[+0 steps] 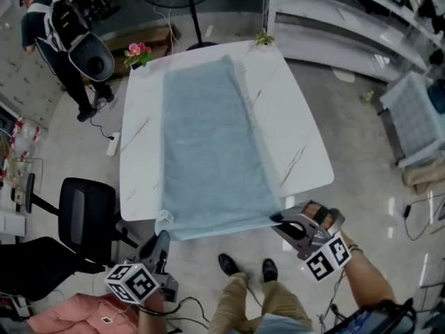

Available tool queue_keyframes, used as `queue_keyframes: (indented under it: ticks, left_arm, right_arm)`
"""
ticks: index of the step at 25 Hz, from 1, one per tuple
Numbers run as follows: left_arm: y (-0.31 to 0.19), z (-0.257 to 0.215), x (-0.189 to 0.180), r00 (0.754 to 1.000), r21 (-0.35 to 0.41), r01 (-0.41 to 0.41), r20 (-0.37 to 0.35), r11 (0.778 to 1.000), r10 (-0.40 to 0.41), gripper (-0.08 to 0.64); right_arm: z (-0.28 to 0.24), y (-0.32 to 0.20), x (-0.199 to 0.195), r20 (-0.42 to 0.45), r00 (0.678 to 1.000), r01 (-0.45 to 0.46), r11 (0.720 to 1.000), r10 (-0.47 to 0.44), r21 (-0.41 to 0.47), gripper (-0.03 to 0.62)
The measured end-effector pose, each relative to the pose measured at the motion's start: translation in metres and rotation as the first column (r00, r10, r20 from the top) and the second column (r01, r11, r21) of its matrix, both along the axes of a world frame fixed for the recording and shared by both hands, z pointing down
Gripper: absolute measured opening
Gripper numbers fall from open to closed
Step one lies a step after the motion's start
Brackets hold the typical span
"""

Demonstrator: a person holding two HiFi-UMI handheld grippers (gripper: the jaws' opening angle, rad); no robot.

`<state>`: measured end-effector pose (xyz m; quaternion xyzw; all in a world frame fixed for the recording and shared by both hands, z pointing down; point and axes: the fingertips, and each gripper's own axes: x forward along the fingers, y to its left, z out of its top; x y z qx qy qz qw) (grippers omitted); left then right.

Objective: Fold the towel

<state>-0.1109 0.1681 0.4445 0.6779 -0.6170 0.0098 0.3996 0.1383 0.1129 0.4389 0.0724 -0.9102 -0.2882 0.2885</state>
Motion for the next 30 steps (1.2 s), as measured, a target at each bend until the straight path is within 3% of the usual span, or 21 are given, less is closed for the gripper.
queue_keyframes:
  ticks: [5,17,30]
  left_arm:
    - [0.005,-0.054,0.002,0.996,0.086,0.037,0.08,0.996,-0.044,0.035]
    - [0.004,-0.17,0.007,0.975,0.276,0.0,0.212,0.961,-0.061,0.035]
    - [-0.041,-0.241,-0.01,0.965,0.418,-0.095,0.26,0.904,-0.019,0.035]
  right_arm:
    - [-0.041,0.01,0.006,0.043,0.999,-0.028,0.999,0.029,-0.015,0.026]
    - [-0.142,0.022,0.013,0.145,0.987,-0.071,0.997,0.065,0.032,0.025]
    - [-0.217,-0.015,-0.004,0.24,0.957,-0.186,0.98,0.165,0.066,0.025]
